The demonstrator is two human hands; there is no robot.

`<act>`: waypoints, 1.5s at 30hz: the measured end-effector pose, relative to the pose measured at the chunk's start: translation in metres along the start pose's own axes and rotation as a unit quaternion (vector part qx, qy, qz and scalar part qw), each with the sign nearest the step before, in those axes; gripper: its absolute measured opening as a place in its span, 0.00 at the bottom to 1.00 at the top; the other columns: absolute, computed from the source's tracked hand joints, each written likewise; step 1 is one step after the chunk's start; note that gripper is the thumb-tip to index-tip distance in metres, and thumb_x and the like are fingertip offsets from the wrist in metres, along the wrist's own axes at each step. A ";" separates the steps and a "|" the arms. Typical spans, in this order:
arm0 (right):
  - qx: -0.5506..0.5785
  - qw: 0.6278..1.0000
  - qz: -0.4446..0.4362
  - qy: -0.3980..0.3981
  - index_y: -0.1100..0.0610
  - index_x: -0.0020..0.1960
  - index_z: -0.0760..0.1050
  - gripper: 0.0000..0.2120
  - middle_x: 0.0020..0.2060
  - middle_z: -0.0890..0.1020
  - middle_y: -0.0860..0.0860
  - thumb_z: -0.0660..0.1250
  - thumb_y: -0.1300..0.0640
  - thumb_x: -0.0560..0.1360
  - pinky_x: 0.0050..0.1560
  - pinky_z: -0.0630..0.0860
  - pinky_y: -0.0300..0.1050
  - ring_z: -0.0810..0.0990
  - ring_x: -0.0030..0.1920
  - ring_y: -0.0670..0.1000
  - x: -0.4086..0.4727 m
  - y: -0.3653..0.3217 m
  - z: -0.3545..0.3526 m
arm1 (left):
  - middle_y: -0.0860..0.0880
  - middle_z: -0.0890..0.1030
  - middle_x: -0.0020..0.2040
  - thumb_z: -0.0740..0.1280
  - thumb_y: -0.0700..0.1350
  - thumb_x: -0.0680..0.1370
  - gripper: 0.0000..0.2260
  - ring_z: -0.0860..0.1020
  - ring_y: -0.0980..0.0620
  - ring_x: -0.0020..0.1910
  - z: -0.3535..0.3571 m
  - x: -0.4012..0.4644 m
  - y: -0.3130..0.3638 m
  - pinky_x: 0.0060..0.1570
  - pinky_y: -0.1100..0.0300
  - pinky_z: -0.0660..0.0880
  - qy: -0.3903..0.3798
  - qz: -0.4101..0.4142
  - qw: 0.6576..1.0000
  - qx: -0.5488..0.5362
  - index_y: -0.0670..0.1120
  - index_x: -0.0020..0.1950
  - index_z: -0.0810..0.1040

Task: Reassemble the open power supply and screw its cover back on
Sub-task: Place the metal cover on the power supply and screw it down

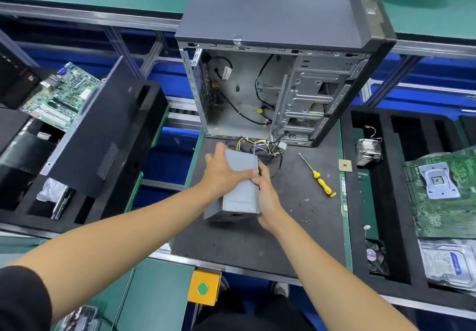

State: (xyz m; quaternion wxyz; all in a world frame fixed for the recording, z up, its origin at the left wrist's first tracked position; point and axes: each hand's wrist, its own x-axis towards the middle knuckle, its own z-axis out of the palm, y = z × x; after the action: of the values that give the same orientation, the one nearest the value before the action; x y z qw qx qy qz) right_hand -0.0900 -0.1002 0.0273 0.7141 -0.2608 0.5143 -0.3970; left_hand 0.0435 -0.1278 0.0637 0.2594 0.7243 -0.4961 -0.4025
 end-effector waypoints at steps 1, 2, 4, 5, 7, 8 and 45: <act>0.010 1.000 0.001 -0.007 0.36 0.68 0.71 0.21 0.62 0.81 0.47 0.57 0.57 0.81 0.52 0.82 0.55 0.83 0.59 0.52 0.001 0.001 0.001 | 0.48 0.69 0.55 0.84 0.58 0.62 0.35 0.74 0.53 0.53 -0.002 0.001 -0.001 0.43 0.58 0.75 -0.003 0.006 1.000 -0.012 0.52 0.56 0.65; 0.017 1.000 0.002 -0.013 0.36 0.69 0.71 0.21 0.63 0.81 0.47 0.58 0.55 0.80 0.55 0.81 0.57 0.82 0.60 0.53 0.001 0.002 0.002 | 0.46 0.71 0.57 0.84 0.57 0.62 0.34 0.75 0.51 0.54 -0.004 0.001 -0.001 0.46 0.54 0.78 -0.008 0.010 1.000 -0.021 0.51 0.55 0.66; 0.015 1.000 -0.002 -0.016 0.36 0.69 0.71 0.23 0.64 0.81 0.48 0.60 0.53 0.76 0.59 0.79 0.58 0.81 0.62 0.54 0.001 0.003 0.001 | 0.43 0.74 0.59 0.84 0.55 0.64 0.32 0.77 0.46 0.57 -0.010 0.001 -0.003 0.53 0.46 0.80 -0.018 0.018 0.999 -0.031 0.51 0.54 0.67; 0.008 1.000 -0.008 -0.016 0.36 0.69 0.71 0.25 0.64 0.81 0.48 0.60 0.53 0.74 0.60 0.79 0.58 0.81 0.62 0.54 0.001 0.003 0.001 | 0.42 0.74 0.59 0.84 0.54 0.65 0.31 0.78 0.45 0.57 -0.013 0.001 -0.005 0.54 0.44 0.80 -0.023 0.022 0.999 -0.036 0.51 0.55 0.67; 0.000 1.000 -0.017 -0.020 0.38 0.69 0.71 0.27 0.65 0.80 0.50 0.60 0.55 0.72 0.63 0.77 0.60 0.80 0.63 0.55 0.002 0.001 0.001 | 0.42 0.74 0.60 0.84 0.53 0.66 0.30 0.78 0.44 0.58 -0.018 -0.002 -0.006 0.55 0.44 0.80 -0.030 0.029 0.998 -0.044 0.51 0.56 0.68; -0.005 1.000 -0.020 -0.024 0.38 0.70 0.71 0.27 0.65 0.79 0.51 0.59 0.56 0.73 0.65 0.75 0.62 0.80 0.64 0.56 0.003 0.001 0.001 | 0.42 0.74 0.61 0.84 0.53 0.67 0.30 0.78 0.44 0.58 -0.020 -0.003 -0.006 0.55 0.44 0.80 -0.032 0.032 0.998 -0.046 0.51 0.57 0.68; 0.017 0.998 -0.034 0.044 0.52 0.63 0.71 0.20 0.48 0.82 0.54 0.54 0.66 0.75 0.45 0.77 0.53 0.80 0.46 0.56 0.004 -0.006 0.016 | 0.50 0.66 0.53 0.81 0.51 0.65 0.29 0.71 0.61 0.44 0.004 -0.006 0.005 0.33 0.67 0.66 0.050 -0.002 0.999 0.009 0.52 0.54 0.64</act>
State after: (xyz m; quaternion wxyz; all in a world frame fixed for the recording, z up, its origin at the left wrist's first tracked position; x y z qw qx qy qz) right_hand -0.0759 -0.1072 0.0354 0.6815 -0.2482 0.5289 -0.4408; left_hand 0.0368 -0.1242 0.0678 0.2768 0.7470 -0.4841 -0.3620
